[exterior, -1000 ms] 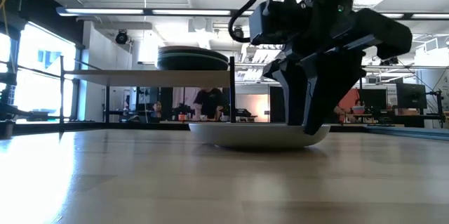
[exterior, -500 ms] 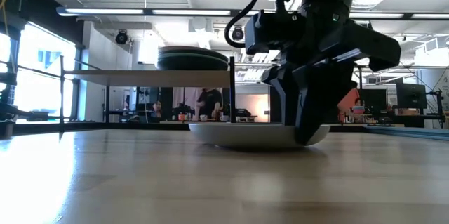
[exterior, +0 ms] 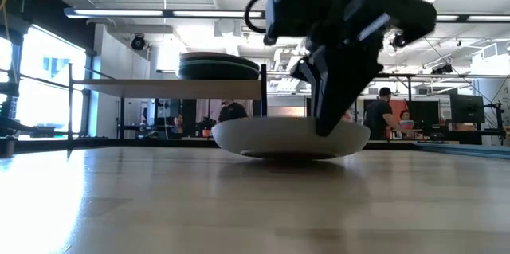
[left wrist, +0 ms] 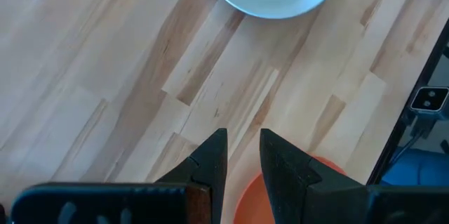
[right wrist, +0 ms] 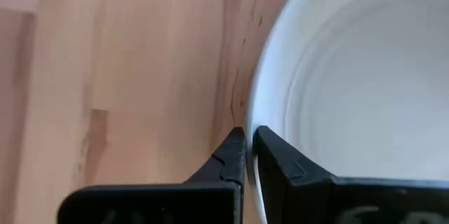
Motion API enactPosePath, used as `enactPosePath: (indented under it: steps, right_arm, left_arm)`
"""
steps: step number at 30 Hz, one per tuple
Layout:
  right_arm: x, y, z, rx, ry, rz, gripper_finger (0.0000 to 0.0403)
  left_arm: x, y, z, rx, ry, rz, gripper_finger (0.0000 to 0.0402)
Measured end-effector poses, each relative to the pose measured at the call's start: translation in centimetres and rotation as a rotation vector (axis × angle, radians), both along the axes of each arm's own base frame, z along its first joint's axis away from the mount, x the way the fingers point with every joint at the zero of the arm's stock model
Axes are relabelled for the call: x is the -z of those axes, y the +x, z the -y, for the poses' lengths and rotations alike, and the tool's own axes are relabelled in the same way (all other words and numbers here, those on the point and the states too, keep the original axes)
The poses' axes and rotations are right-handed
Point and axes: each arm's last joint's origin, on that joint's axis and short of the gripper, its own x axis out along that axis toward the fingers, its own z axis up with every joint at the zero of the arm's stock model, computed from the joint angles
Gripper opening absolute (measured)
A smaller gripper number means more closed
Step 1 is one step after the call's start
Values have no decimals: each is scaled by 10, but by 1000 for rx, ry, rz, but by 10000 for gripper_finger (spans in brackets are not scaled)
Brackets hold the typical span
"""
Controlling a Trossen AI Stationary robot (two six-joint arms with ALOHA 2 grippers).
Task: Place and stack plates onto a shelf
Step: Put the white plate on the shelf
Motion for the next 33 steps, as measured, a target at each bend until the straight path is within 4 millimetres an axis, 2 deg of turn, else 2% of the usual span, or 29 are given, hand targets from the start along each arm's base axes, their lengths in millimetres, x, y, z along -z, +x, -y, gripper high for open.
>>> enactPosePath:
  steps: [8, 14, 23, 28, 33]
  right_arm:
    - [-38, 12, -4, -3, 11, 23, 0]
    - [-79, 21, -7, -4, 25, 77, 0]
    - [-139, 26, -5, 9, -38, 197, 0]
    - [-153, 23, -4, -33, -68, 202, 0]
    - [-160, 21, -2, -121, -154, 210, 0]
  left_arm:
    - [0, 1, -3, -138, -43, 6, 74]
    - [0, 2, -10, -285, -101, 7, 74]
    - [0, 6, -32, -334, -106, 0, 74]
    - [0, 7, -49, -402, -107, 2, 74]
    - [0, 7, -64, -456, -181, -9, 74]
